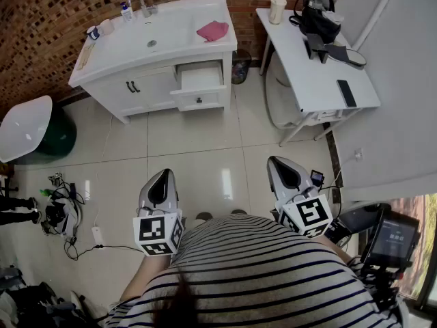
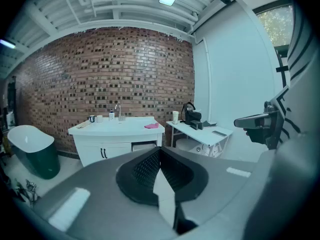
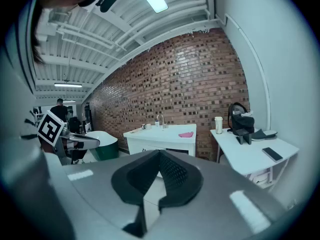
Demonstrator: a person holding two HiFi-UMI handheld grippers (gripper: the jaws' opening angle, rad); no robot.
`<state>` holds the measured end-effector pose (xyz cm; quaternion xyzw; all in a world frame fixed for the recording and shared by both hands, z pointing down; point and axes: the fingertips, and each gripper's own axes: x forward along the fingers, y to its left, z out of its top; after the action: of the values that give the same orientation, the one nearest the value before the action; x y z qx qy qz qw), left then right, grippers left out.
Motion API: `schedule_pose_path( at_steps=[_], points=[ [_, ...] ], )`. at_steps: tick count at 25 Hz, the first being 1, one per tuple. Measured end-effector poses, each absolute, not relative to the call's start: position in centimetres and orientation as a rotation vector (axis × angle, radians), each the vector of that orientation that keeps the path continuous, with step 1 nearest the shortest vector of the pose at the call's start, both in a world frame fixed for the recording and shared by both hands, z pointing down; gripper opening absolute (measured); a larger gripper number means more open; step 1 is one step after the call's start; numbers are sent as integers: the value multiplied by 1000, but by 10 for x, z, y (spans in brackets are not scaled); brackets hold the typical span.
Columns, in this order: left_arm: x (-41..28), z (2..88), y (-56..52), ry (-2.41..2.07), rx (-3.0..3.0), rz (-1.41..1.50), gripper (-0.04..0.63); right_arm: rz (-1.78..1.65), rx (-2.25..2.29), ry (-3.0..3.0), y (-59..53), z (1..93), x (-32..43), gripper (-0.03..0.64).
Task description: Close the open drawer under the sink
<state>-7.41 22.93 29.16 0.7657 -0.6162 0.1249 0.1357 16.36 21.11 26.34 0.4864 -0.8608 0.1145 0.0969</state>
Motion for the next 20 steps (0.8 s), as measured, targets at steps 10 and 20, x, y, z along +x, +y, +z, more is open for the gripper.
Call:
schedule_pose_path(
  at_steps=[10,20],
  points=[
    [-70,316,179,-1781,2201,410,17,372,1419,-2547,161,288,176,2],
    [-126,345,13,-1712,2244,419,17,385,1474,-2511,9,313,117,2]
  ],
)
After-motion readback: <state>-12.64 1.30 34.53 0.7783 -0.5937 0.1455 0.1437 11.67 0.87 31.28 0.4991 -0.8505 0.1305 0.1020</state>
